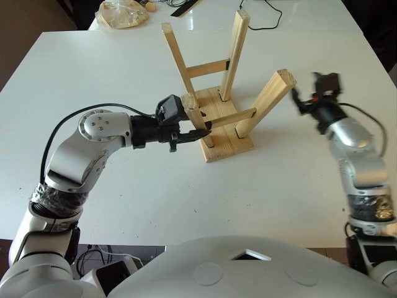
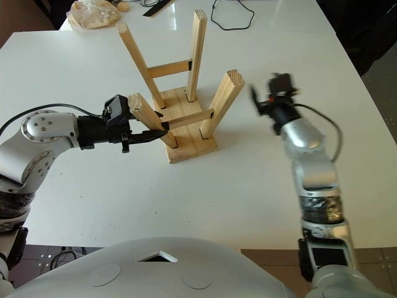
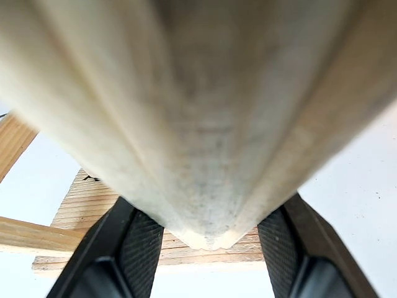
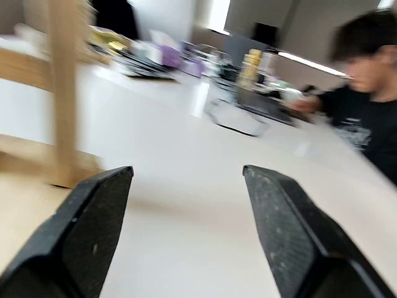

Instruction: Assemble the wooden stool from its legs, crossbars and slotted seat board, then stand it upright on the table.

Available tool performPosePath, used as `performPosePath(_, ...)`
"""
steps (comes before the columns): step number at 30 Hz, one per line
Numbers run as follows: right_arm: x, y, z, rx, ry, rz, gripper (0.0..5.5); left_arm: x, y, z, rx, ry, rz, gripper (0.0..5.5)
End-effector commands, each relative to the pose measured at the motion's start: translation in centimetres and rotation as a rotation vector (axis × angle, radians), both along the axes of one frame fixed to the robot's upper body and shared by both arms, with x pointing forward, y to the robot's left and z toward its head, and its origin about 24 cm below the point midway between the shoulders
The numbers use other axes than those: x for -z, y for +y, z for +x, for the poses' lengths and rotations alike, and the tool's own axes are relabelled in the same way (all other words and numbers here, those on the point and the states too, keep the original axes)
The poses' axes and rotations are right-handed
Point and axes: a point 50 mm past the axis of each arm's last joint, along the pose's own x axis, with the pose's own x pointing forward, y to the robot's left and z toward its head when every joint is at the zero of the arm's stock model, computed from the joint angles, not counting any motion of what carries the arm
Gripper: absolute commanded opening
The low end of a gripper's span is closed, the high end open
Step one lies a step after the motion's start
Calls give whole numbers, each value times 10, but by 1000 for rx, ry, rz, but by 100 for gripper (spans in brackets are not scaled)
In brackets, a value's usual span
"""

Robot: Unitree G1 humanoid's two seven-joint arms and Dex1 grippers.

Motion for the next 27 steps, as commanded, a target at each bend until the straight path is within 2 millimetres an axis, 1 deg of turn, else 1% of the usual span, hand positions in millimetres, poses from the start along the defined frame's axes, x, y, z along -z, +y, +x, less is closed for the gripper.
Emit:
performPosePath(1, -53, 104, -64, -669, 74, 315, 327, 32, -22, -11, 40, 143, 58, 205)
performPosePath(3, -38, 90, -52, -556, 114, 235, 327, 32, -23, -12, 55, 145, 58, 205)
performPosePath(6, -15, 59, -32, -349, 148, 118, 327, 32, -14, -8, 32, 142, 77, 205)
performPosePath(8, -4, 42, -23, -252, 144, 38, 327, 31, -8, -7, 19, 143, 86, 205)
performPosePath(11, 3, 30, -18, -209, 115, -40, 327, 29, -5, -7, 24, 145, 91, 205)
performPosePath(14, 2, 23, -14, -194, 80, -73, 327, 28, -5, -6, 33, 143, 94, 205)
performPosePath(16, -6, 7, -5, -137, 26, -92, 327, 27, -5, -4, 29, 143, 97, 205)
performPosePath(17, -14, -2, 1, -99, -8, -85, 327, 27, -5, -4, 26, 143, 98, 205)
performPosePath(20, -47, -26, 15, -15, -136, -12, 327, 29, -2, -5, 19, 150, 102, 205)
performPosePath(21, -60, -30, 18, -8, -177, 54, 327, 29, -1, -5, 17, 152, 104, 205)
performPosePath(23, -92, -31, 18, -42, -257, 257, 327, 30, -1, -6, 15, 155, 105, 205)
performPosePath(25, -118, -26, 15, -107, -323, 392, 327, 30, 0, -6, 13, 155, 104, 205)
performPosePath(27, -131, -21, 11, -158, -355, 437, 327, 28, 0, -5, 13, 150, 102, 205)
